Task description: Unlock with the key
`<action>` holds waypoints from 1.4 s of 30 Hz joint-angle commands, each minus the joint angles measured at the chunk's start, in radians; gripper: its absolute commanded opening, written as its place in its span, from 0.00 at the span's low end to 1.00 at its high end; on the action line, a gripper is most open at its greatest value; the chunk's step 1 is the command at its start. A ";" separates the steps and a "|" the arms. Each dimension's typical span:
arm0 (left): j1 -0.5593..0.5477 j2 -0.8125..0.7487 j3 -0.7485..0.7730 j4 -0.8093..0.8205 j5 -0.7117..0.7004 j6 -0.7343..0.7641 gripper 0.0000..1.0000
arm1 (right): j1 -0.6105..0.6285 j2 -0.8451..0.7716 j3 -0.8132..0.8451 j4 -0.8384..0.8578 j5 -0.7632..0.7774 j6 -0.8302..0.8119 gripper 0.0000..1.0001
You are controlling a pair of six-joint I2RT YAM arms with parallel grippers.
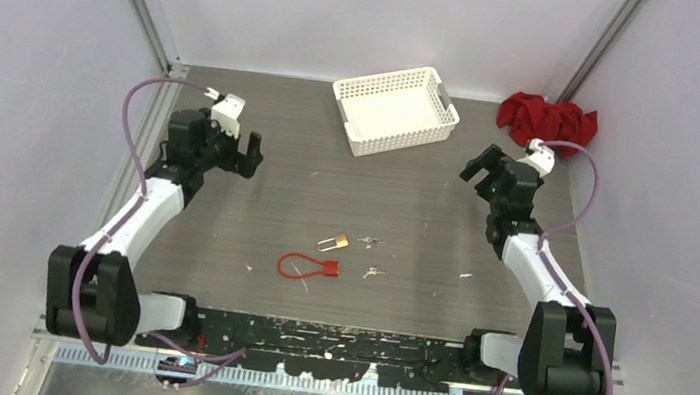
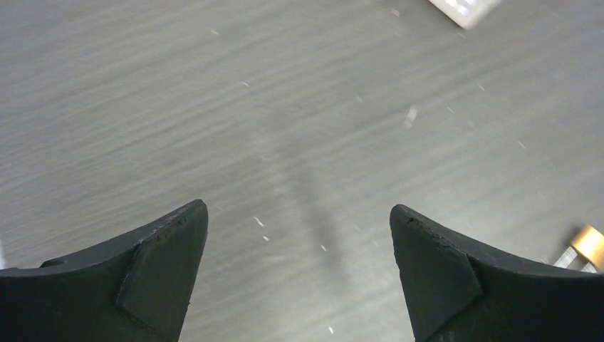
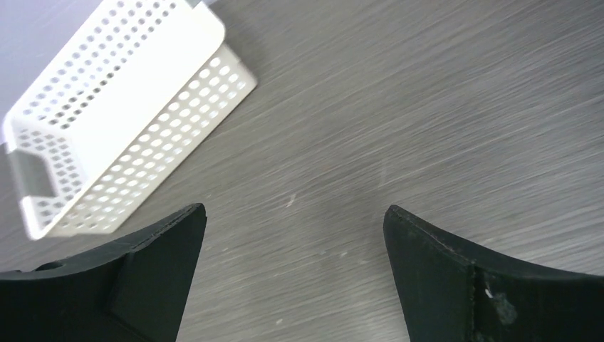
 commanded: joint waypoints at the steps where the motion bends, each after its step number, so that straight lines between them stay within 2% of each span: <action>1: 0.004 -0.089 0.035 -0.354 0.219 0.095 0.99 | 0.003 0.034 0.137 -0.267 -0.239 0.177 1.00; 4: 0.003 -0.111 0.060 -0.465 0.270 0.128 0.99 | 0.010 0.008 0.111 -0.290 -0.300 0.196 1.00; 7: 0.005 -0.122 0.065 -0.523 0.301 0.143 0.99 | 0.086 -0.062 0.088 -0.345 -0.227 0.179 1.00; 10: 0.000 -0.116 0.067 -0.572 0.347 0.171 0.99 | 0.260 -0.080 0.086 -0.412 -0.093 0.137 1.00; 13: -0.016 -0.094 0.077 -0.600 0.339 0.180 0.99 | 0.463 -0.054 0.079 -0.453 -0.005 0.141 0.95; 21: -0.019 -0.037 0.125 -0.663 0.348 0.188 0.99 | 0.772 0.114 0.081 -0.452 0.144 0.118 0.77; 27: -0.018 -0.029 0.130 -0.675 0.347 0.193 1.00 | 0.834 0.248 0.177 -0.512 0.191 0.091 0.59; 38: -0.019 -0.026 0.139 -0.711 0.359 0.227 0.95 | 0.852 0.179 0.108 -0.590 0.177 0.151 0.59; 42: -0.019 -0.028 0.134 -0.716 0.367 0.237 0.94 | 0.870 0.128 0.081 -0.612 0.156 0.188 0.54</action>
